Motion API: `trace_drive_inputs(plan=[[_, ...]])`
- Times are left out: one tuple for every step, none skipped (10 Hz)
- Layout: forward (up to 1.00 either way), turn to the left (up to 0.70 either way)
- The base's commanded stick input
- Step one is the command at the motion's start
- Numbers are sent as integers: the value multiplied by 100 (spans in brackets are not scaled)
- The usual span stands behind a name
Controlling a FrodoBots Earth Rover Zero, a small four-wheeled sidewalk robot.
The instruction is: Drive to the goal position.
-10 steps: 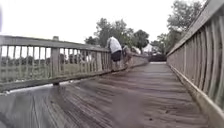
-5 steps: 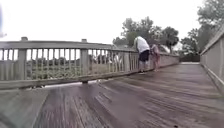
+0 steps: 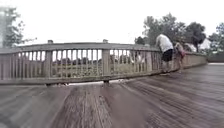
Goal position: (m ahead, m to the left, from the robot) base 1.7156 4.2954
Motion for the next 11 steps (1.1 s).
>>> trace_drive_inputs(plan=[[0,70],[0,70],[0,70],[0,70],[0,70],[0,70],[0,70],[0,70],[0,70],[0,70],[0,70]])
